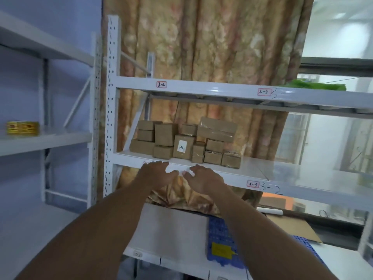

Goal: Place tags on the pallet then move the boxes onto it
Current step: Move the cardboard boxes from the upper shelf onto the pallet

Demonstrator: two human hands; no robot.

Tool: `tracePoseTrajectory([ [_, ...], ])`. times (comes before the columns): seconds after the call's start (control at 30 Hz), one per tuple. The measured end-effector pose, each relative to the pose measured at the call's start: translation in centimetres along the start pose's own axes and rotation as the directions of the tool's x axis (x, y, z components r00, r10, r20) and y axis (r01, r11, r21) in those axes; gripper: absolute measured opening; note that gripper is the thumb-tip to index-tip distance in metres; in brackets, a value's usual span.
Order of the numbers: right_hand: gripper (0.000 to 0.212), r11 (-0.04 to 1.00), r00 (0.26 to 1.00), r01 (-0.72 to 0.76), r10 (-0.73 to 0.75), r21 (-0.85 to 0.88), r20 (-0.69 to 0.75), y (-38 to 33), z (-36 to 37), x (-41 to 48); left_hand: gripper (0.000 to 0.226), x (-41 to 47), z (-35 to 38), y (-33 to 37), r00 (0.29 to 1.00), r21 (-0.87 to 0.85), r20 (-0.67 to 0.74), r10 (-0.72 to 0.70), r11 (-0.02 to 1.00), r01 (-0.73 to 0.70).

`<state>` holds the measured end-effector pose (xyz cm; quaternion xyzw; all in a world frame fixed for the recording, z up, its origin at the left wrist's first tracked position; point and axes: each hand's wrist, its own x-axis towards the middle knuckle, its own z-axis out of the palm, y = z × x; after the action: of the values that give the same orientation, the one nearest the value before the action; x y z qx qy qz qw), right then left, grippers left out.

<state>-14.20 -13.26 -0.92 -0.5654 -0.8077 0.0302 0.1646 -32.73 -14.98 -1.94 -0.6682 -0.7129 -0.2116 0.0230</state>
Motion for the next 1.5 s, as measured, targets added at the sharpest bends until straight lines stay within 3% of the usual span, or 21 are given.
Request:
tracePoseTrajectory([
  [0.13,0.067,1.0,0.998,-0.007,0.008,0.013,-0.068,-5.3,1.0,3.3,0.069,2.4,-2.2,-5.0,0.998,-0.054,-0.049,0.025,0.998,-0.028],
  [0.23,0.055,0.999,0.991,-0.005,0.009,0.032,-0.136,-9.8,0.8,5.6,0.072,5.1,-4.6,-9.6,0.994,-0.221,-0.08,0.079,0.971,-0.095],
  [0.37,0.054,0.992,0.975,-0.033,0.06,0.123,-0.215,-14.3,0.5,9.4,0.032,8.3,-6.7,-13.6,0.992,-0.404,-0.075,-0.097,0.913,0.059],
  [0.43,0.054,0.983,0.965,-0.057,0.099,0.177,-0.241,-15.5,0.5,11.3,0.023,9.8,-7.6,-14.6,0.991,-0.486,-0.047,-0.127,0.87,0.088],
  [0.57,0.046,0.892,0.945,-0.069,0.202,0.447,-0.257,-16.9,-0.3,15.1,0.056,13.3,-8.3,-15.9,0.992,-0.521,-0.036,-0.12,0.849,0.084],
  [0.7,0.046,0.803,0.92,-0.037,0.259,0.595,-0.293,-17.5,-0.9,18.7,0.06,16.2,-8.2,-16.1,0.993,-0.573,-0.029,-0.111,0.816,0.074],
  [0.97,0.037,0.875,0.903,-0.007,0.213,0.483,-0.373,-18.2,-0.7,24.9,0.061,22.3,-7.9,-17.1,0.983,-0.637,-0.027,-0.183,0.761,0.124],
  [1.07,0.038,0.927,0.876,-0.022,0.198,0.374,-0.44,-18.8,-0.7,26.4,0.056,24.6,-7.5,-17.1,0.958,-0.698,-0.133,-0.254,0.71,0.092],
  [1.13,0.039,0.955,0.851,-0.059,0.2,0.289,-0.486,-19.3,-0.7,27.4,0.051,25.8,-7.5,-16.9,0.936,-0.75,-0.183,-0.3,0.658,0.064],
  [1.23,0.038,0.974,0.816,-0.117,0.206,0.194,-0.541,-20.4,0.0,29.1,0.041,27.6,-7.5,-16.8,0.935,-0.813,-0.15,-0.322,0.578,0.069],
  [1.37,0.031,0.963,0.809,-0.269,0.211,-0.026,-0.548,-21.4,0.6,30.6,0.039,29.2,-7.3,-16.6,0.94,-0.809,-0.156,-0.304,0.586,0.056],
  [1.5,0.031,0.951,0.822,-0.309,0.249,-0.034,-0.512,-21.8,0.9,31.5,0.041,30.1,-6.8,-17.0,0.948,-0.804,-0.143,-0.284,0.593,0.056],
])
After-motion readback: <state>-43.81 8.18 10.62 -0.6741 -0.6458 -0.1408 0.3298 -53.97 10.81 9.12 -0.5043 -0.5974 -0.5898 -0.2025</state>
